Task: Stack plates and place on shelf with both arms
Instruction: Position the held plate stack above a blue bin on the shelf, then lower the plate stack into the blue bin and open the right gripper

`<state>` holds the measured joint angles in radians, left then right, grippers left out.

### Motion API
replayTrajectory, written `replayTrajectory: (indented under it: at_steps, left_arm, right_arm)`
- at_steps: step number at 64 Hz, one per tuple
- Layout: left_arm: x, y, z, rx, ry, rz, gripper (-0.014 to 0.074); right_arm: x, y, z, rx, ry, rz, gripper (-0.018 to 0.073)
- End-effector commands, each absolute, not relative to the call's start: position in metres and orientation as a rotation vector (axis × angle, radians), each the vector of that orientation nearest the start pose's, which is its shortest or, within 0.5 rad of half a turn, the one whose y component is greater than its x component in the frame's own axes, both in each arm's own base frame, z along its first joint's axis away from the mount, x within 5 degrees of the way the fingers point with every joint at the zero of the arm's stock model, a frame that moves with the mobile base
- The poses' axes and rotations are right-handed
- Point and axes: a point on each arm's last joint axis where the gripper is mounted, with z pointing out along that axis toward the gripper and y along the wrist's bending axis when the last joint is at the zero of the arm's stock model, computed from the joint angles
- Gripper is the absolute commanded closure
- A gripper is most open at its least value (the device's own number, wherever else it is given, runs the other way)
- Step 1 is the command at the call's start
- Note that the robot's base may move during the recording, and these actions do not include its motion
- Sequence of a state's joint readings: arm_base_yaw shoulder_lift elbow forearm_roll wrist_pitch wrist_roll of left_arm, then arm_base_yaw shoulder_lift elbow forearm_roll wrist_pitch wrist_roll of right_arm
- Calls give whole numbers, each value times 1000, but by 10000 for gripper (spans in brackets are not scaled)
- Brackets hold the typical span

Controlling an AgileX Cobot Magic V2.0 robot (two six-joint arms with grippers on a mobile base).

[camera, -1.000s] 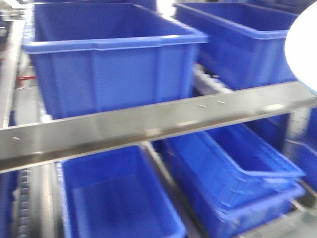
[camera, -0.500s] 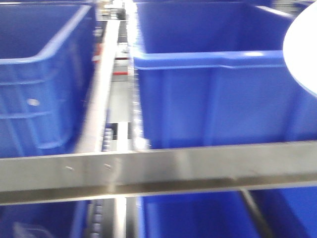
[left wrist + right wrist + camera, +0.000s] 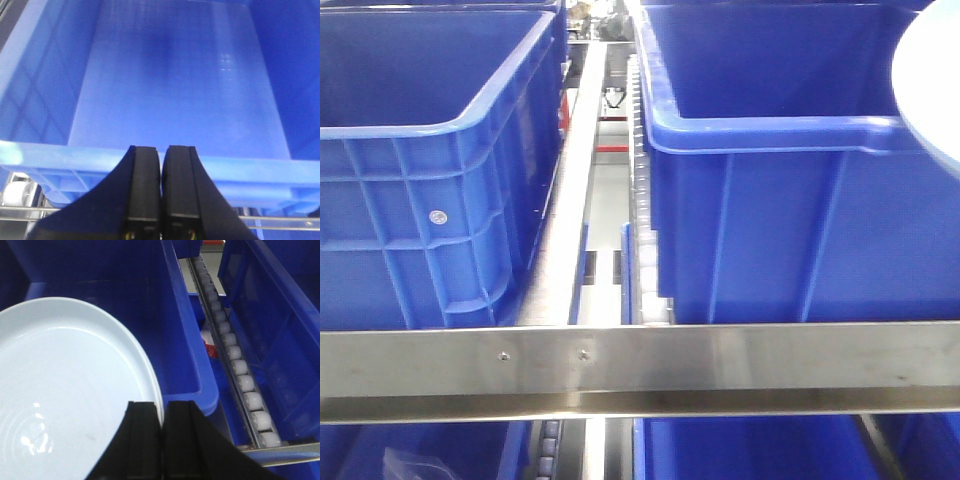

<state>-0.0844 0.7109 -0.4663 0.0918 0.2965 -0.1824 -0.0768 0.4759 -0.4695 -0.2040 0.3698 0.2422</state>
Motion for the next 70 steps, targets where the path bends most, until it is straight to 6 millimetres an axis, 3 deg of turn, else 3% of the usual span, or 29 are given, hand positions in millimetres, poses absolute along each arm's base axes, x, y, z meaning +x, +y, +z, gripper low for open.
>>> replayTrajectory:
  at_steps: [1,70]
  left_arm:
    - [148,-11,296,-26,1911,-105,510]
    - [148,-11,296,-26,1911,-105,510]
  right_arm:
    - [103,-13,322,138,1722,-81,535]
    - [103,-13,322,138,1722,-81,535]
